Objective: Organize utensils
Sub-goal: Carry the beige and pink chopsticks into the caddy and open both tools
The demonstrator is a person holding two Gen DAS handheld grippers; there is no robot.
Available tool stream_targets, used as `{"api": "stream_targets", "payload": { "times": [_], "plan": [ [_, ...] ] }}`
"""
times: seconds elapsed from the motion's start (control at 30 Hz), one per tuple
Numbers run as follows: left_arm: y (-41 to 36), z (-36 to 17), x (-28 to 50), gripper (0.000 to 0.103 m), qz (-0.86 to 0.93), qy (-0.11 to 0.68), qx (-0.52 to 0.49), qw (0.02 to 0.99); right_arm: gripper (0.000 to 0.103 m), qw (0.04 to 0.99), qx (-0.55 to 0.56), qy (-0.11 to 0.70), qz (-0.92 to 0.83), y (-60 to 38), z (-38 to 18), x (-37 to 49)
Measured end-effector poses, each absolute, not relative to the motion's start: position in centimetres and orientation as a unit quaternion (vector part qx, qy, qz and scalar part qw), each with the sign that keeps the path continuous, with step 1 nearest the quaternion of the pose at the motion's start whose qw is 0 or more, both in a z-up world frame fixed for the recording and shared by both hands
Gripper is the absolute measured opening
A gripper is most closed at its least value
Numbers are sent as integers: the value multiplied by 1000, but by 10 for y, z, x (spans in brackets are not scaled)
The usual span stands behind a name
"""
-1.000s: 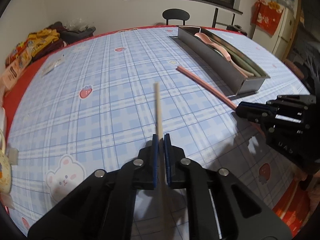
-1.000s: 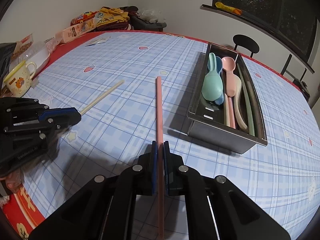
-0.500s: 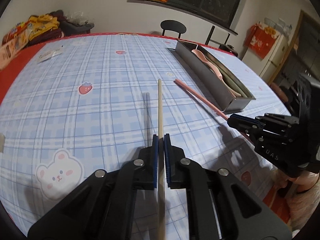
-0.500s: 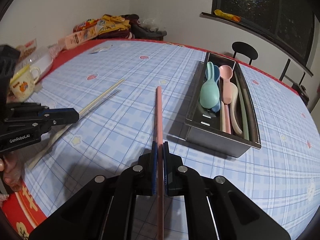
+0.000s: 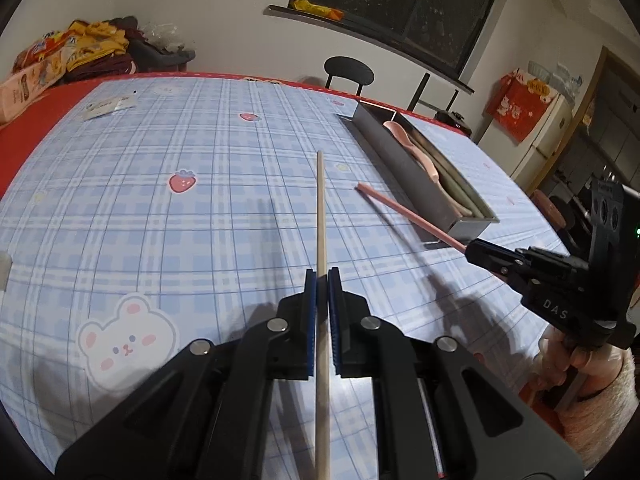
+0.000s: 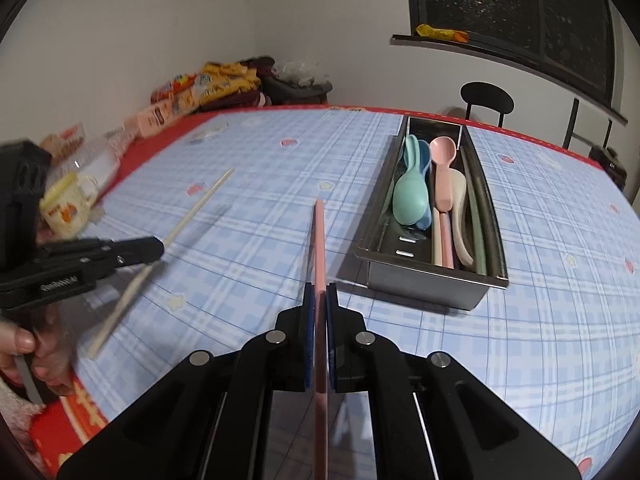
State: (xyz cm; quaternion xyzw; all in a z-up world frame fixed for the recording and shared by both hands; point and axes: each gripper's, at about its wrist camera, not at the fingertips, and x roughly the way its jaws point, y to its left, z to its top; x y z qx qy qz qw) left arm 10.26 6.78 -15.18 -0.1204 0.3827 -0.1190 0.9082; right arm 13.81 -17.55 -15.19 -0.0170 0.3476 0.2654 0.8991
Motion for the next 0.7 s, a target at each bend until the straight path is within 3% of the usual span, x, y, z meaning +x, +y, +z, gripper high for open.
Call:
{"api": "stream_targets", "payload": {
  "times": [0.17,0.7],
  "plan": [
    [78,-145,99,10,-140,381,-190,894,6,896,40,343,281,-188,-140,138],
    [74,-115,81,10,-170,352,-217,895,6,904,65,302,296,-199,-107,130]
  ]
}}
